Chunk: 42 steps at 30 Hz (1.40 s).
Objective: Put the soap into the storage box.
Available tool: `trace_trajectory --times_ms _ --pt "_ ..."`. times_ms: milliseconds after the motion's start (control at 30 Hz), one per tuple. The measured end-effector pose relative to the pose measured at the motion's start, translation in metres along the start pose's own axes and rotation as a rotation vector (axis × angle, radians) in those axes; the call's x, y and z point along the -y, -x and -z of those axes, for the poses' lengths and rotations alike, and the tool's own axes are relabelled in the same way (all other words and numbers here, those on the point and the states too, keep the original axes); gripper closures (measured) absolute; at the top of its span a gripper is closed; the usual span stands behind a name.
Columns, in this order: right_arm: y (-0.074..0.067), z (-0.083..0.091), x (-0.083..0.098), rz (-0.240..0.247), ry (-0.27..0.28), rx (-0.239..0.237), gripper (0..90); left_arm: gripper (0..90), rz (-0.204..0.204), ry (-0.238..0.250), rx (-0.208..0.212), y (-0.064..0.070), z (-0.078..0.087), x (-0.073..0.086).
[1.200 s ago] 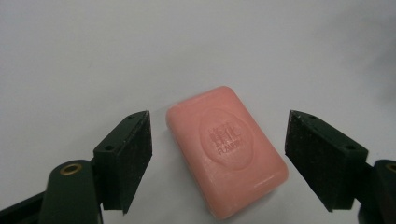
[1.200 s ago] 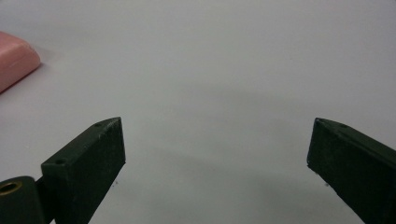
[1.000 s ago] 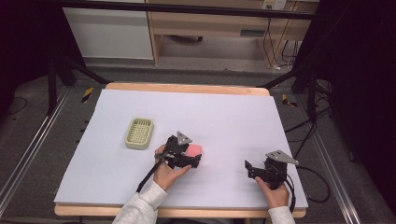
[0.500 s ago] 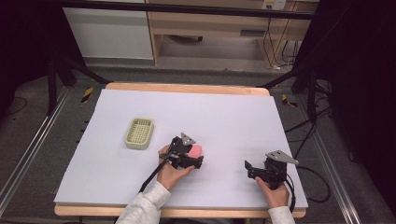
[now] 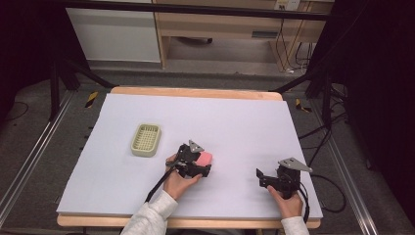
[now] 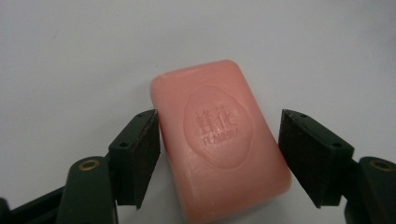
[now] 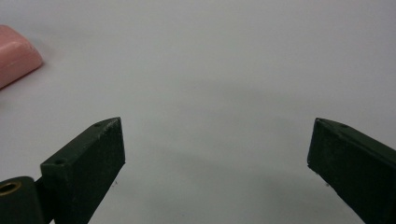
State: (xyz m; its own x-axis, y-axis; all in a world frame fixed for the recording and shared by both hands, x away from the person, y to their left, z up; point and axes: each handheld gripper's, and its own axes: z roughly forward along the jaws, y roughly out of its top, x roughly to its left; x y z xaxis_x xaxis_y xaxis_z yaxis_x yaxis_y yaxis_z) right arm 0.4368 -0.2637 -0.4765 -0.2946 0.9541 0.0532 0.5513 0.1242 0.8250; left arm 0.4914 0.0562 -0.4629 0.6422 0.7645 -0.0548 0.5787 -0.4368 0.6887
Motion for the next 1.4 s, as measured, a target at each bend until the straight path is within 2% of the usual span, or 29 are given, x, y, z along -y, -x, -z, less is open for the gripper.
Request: trace_trajectory --times_ms 267,433,700,900,1400 --pt "-0.001 0.000 0.000 -0.008 -0.006 -0.010 4.4 34.9 -0.010 -0.007 0.009 -0.003 0.003 0.001" --pt "0.000 -0.001 0.000 -0.004 -0.006 -0.007 4.4 28.8 -0.004 0.009 0.001 -0.003 0.001 -0.002" --pt "0.000 -0.001 0.000 0.003 -0.006 -0.007 4.4 27.8 -0.005 -0.016 -0.010 -0.002 -0.008 -0.006" --pt "-0.001 0.000 0.000 -0.008 -0.013 -0.013 4.4 30.5 0.001 -0.044 -0.019 -0.002 -0.017 -0.005" --pt "-0.001 -0.002 0.000 -0.001 -0.018 -0.012 4.4 36.7 0.001 -0.039 -0.021 -0.003 -0.016 -0.004"
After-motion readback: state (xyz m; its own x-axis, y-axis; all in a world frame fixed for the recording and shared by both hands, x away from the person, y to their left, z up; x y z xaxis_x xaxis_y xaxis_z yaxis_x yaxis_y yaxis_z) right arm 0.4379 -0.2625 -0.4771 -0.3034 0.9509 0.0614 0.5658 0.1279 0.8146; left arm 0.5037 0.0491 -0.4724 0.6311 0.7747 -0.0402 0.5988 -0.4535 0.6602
